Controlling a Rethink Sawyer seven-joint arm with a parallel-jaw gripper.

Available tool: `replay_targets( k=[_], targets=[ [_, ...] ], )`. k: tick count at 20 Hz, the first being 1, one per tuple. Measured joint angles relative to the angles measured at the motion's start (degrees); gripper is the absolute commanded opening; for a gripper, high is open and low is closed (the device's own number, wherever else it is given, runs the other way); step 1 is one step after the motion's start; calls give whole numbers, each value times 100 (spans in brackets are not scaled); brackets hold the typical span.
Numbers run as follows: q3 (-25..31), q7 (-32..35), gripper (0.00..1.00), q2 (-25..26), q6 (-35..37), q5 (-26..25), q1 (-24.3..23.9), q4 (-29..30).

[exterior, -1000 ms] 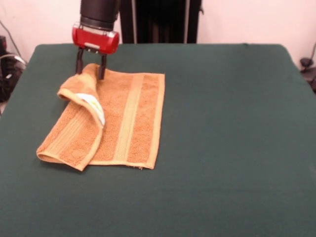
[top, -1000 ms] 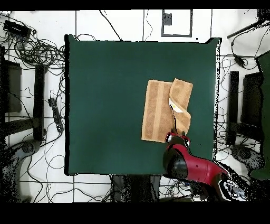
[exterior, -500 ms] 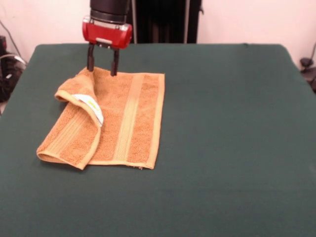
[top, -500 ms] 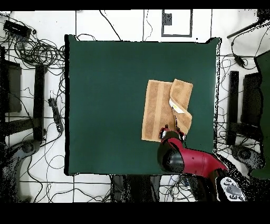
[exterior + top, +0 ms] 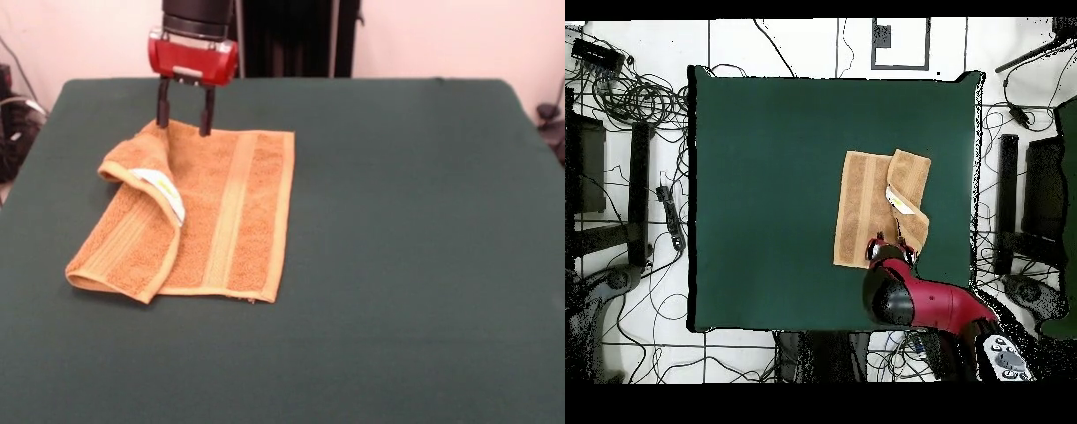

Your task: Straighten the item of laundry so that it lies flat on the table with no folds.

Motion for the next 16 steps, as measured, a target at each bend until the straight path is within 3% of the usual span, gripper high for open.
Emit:
replay_targets(
  k=[6, 16],
  targets=[
    [397, 0, 100, -131, 301, -214, -416, -29],
    [1260, 0, 100, -273, 1461, -601, -1069, -235]
  ],
)
